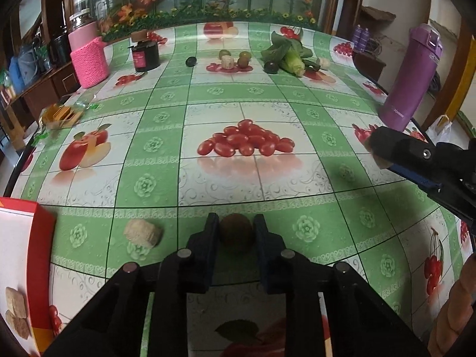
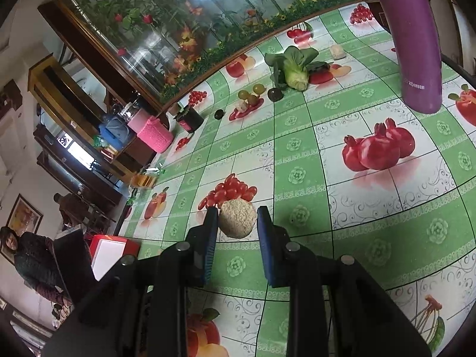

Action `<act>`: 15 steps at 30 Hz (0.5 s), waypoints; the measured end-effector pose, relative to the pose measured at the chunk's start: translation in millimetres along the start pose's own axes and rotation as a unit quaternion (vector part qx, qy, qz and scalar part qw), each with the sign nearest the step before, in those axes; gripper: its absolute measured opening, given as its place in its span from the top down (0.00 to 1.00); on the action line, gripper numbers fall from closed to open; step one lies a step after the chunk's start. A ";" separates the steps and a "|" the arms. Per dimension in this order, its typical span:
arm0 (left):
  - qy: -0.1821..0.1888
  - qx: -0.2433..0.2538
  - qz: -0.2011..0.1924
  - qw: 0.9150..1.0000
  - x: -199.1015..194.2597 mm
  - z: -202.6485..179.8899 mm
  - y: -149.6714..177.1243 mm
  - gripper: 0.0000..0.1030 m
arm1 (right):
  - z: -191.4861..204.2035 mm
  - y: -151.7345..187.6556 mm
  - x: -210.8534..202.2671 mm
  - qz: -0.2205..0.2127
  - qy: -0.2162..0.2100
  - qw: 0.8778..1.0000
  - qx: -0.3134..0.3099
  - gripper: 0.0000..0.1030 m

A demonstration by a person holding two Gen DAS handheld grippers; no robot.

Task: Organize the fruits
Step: 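Grasp the brown kiwi with the left tool while the right tool holds the cake, then carry the cake and kiwi into the tray and open both tools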

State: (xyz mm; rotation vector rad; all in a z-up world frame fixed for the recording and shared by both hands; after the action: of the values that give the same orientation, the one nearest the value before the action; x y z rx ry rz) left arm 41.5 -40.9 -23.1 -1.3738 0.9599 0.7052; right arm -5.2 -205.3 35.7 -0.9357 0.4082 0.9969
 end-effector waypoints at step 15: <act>-0.011 -0.010 -0.119 0.993 -118.3 10.6 31.1 0.78 | -12.6 -7.2 -3.8 -0.051 0.072 0.996 -0.022 0.72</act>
State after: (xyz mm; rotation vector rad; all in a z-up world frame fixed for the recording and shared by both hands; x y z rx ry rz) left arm -39.1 -13.0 65.2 -1.4662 0.7573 0.5490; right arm 0.3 -219.2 34.6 -1.0616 0.4571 0.8504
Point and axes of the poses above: each gripper's, at about its wrist camera, not at the fingertips, and x roughly the way its jaws point, z to its left, y to its underside, the point moved 4 cm from there along x, roughly the way its jaws point, and after that the axes turned 9 degrees about z, right-handed, at the moved point
